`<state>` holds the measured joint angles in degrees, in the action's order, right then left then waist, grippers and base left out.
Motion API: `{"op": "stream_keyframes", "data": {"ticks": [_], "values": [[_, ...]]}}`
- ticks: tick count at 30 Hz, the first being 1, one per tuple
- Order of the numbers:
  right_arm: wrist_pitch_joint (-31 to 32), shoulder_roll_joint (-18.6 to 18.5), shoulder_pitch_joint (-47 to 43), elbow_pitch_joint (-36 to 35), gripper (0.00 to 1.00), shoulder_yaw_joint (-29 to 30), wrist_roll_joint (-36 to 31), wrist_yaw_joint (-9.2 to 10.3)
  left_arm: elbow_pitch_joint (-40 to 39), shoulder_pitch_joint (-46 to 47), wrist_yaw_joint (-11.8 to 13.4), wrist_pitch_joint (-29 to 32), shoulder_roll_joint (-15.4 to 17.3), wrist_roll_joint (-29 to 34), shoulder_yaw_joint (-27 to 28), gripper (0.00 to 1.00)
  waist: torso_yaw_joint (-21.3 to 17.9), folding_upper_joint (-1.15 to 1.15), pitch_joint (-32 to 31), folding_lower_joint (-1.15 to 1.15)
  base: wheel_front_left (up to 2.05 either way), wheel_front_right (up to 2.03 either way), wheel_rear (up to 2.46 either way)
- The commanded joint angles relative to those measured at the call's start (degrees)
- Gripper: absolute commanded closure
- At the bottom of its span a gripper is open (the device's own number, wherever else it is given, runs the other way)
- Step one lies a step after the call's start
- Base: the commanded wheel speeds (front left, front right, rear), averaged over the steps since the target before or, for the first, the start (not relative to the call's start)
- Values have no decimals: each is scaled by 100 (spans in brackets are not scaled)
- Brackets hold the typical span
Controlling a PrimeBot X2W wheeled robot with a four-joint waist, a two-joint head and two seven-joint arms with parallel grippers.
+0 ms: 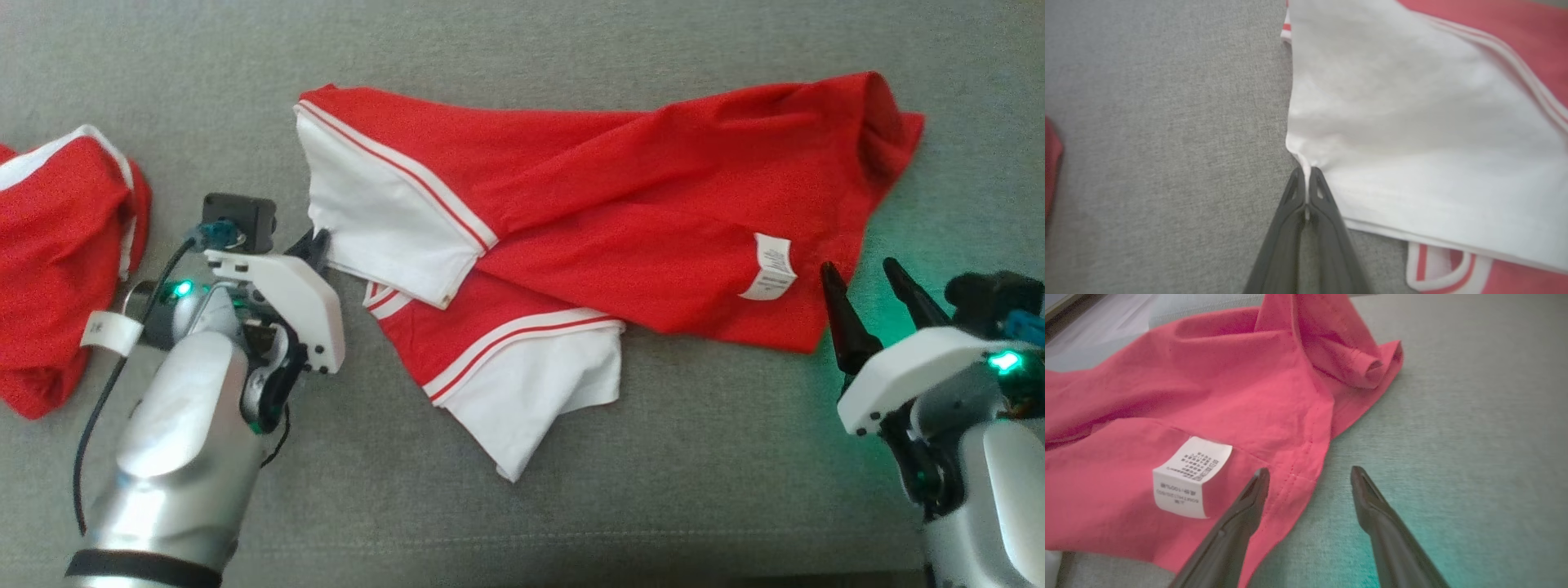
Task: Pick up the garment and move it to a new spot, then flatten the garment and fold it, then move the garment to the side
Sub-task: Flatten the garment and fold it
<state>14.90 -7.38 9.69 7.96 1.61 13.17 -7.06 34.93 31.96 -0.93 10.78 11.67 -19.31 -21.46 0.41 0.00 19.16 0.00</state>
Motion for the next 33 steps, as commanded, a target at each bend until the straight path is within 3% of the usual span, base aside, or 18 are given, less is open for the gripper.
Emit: {"op": "stream_keyframes", "data": {"ticks": [1,7,8,9,10,17,27,33], "values": [[134,-153,220,32,0,-198,87,-43,-147,-47,69,-65,113,-9,128,100,112,0,84,0,0,0,0],[338,-256,430,475,0,-291,205,-43,-357,-118,136,-261,85,-43,148,100,205,0,128,0,0,0,0],[364,-274,461,541,38,-318,242,-43,-404,-142,159,-314,84,-53,164,100,212,0,131,0,0,0,0],[394,-290,482,603,64,-346,276,-43,-445,-172,178,-357,86,-67,180,100,216,0,130,0,0,0,0],[411,-302,493,649,100,-369,314,-43,-499,-207,200,-431,85,-90,210,100,220,0,126,0,0,0,0],[-7,-430,413,219,100,-210,388,-43,-1200,-555,515,-1203,147,-156,517,100,177,0,-66,0,0,0,0],[-371,-713,421,-1534,100,159,216,-43,-3274,-687,957,-1914,358,-48,954,100,137,0,-638,0,0,0,0],[-365,-955,726,-2486,100,380,170,-43,-4467,-278,1053,-2058,489,164,1040,100,126,0,-1042,0,0,0,0]]}}
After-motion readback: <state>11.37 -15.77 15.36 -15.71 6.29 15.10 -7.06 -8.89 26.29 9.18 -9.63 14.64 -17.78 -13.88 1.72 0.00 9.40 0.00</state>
